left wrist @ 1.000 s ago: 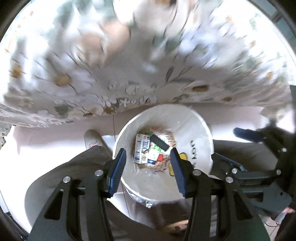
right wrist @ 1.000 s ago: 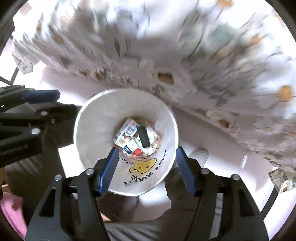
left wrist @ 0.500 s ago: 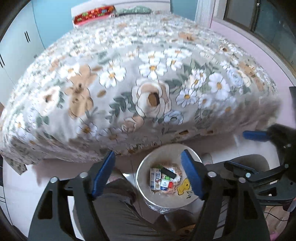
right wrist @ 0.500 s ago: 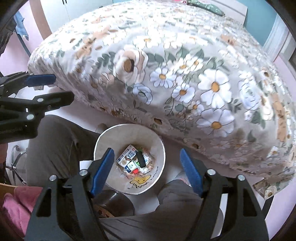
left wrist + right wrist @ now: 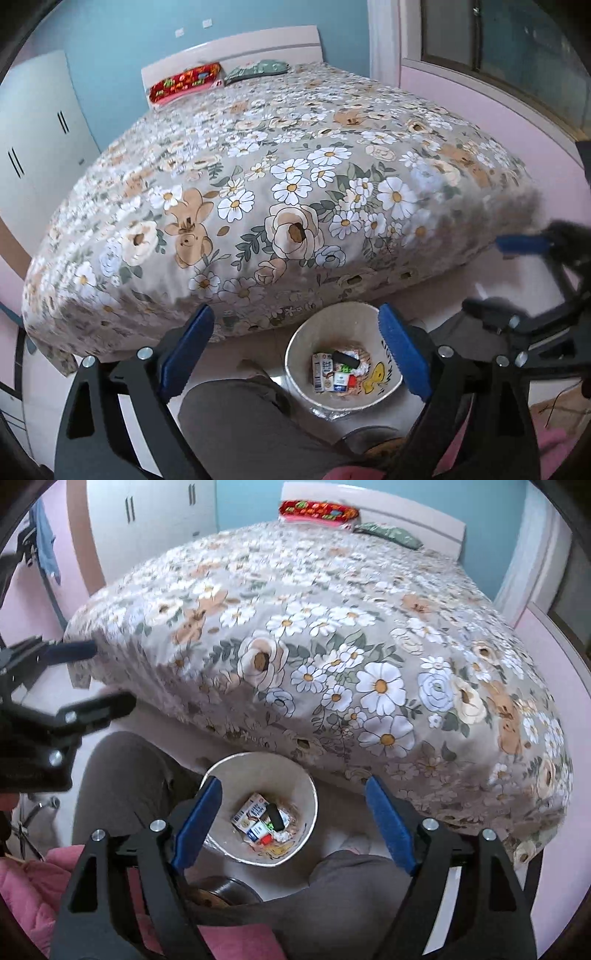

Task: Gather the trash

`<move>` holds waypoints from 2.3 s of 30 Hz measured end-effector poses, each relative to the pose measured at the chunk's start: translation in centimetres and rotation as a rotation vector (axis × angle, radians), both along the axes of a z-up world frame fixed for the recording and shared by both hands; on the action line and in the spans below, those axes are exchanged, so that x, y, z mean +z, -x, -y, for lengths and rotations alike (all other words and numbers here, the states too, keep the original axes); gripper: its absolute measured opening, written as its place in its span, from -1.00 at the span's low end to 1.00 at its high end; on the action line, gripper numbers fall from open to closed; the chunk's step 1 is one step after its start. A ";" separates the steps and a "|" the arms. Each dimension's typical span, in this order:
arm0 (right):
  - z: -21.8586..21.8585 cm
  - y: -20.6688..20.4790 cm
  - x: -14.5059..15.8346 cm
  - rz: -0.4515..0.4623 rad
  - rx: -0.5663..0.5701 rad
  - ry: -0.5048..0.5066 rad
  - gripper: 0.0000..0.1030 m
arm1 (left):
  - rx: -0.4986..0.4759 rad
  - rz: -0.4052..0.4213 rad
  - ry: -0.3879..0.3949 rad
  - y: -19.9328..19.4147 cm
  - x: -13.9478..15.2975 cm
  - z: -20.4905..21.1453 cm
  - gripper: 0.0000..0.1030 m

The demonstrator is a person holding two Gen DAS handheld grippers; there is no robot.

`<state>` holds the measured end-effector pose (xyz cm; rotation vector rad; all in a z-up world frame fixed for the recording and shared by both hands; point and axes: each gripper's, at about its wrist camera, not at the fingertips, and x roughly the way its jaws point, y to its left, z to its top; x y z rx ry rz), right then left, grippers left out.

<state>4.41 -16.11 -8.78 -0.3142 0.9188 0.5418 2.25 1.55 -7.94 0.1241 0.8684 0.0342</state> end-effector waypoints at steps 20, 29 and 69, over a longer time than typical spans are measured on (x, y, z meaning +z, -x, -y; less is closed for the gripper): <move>2.4 6.8 3.4 0.243 -0.208 -0.080 0.56 | 0.066 0.035 0.016 4.2 0.3 0.1 0.79; 2.3 7.2 3.3 0.234 -0.214 -0.086 0.56 | 0.068 0.043 0.024 4.4 0.5 0.0 0.79; 1.9 7.3 2.2 0.204 -0.199 -0.077 0.56 | 0.035 0.031 0.031 4.4 0.3 0.6 0.79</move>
